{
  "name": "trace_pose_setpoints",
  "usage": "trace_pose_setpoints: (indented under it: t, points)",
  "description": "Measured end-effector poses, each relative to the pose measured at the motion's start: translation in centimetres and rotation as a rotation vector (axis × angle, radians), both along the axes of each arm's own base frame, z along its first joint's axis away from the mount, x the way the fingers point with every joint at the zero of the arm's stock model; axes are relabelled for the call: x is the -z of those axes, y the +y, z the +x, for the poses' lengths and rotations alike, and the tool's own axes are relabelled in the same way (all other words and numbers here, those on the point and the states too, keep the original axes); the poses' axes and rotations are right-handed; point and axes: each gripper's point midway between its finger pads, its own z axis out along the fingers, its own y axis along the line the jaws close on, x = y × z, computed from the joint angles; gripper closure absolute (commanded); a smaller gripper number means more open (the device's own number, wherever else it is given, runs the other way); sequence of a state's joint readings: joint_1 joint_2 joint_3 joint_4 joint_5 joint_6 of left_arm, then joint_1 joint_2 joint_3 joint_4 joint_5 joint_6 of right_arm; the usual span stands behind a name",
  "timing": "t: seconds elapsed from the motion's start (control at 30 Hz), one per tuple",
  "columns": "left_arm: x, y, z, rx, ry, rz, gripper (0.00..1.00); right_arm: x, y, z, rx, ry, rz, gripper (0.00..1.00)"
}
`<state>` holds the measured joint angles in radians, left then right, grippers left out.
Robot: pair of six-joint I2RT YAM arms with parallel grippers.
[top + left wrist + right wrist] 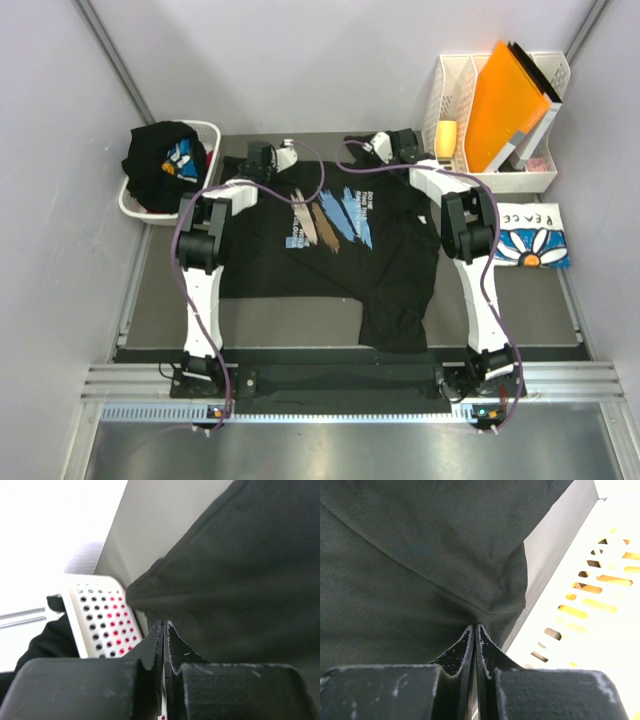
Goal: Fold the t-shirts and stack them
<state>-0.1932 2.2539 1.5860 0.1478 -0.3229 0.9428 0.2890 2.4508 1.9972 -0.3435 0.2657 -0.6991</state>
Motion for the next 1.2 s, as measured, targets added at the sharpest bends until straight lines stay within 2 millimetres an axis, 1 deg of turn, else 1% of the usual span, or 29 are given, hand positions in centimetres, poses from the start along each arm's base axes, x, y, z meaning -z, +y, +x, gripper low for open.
trace_pose_setpoints:
  t: [0.1, 0.23, 0.4, 0.47, 0.6, 0.67, 0.77, 0.83, 0.9, 1.0, 1.2]
  points:
    - [0.6, -0.5, 0.8, 0.000, 0.007, -0.024, 1.00, 0.0, 0.0, 0.0, -0.002, 0.001, -0.005, 1.00]
    - [0.6, -2.0, 1.6, 0.045, 0.051, -0.127, 1.00, 0.0, 0.0, 0.0, -0.005, 0.001, -0.007, 1.00]
    - [-0.7, -4.7, 2.6, 0.124, 0.140, -0.314, 1.00, 0.1, 0.0, 0.0, -0.005, 0.000, -0.006, 1.00]
    - [-0.7, -5.5, 2.3, 0.150, 0.194, -0.377, 1.00, 0.1, 0.1, 0.0, -0.006, 0.000, -0.005, 1.00]
    - [0.7, -6.5, 0.7, 0.170, 0.323, -0.440, 1.00, 0.1, 0.1, -0.2, -0.008, 0.000, 0.000, 1.00]
    - [1.9, -6.6, 0.0, 0.168, 0.380, -0.451, 1.00, 0.0, 0.1, -0.2, -0.009, -0.001, 0.002, 1.00]
    - [4.3, -6.5, -1.4, 0.155, 0.464, -0.447, 1.00, 0.1, 0.2, -0.3, -0.011, 0.003, 0.005, 1.00]
    - [3.9, -6.5, -1.2, 0.148, 0.455, -0.449, 1.00, 0.1, 0.3, -0.3, -0.012, 0.007, 0.010, 1.00]
    - [4.3, -6.4, -1.3, 0.138, 0.462, -0.444, 1.00, 0.0, 0.4, -0.4, -0.014, 0.011, 0.015, 1.00]
    - [4.2, -6.1, -1.1, 0.112, 0.449, -0.426, 1.00, 0.1, 0.5, -0.6, -0.020, 0.017, 0.018, 1.00]
    - [4.3, -5.2, -0.1, 0.044, 0.379, -0.344, 1.00, 0.0, 0.5, -0.5, -0.021, 0.016, 0.012, 1.00]
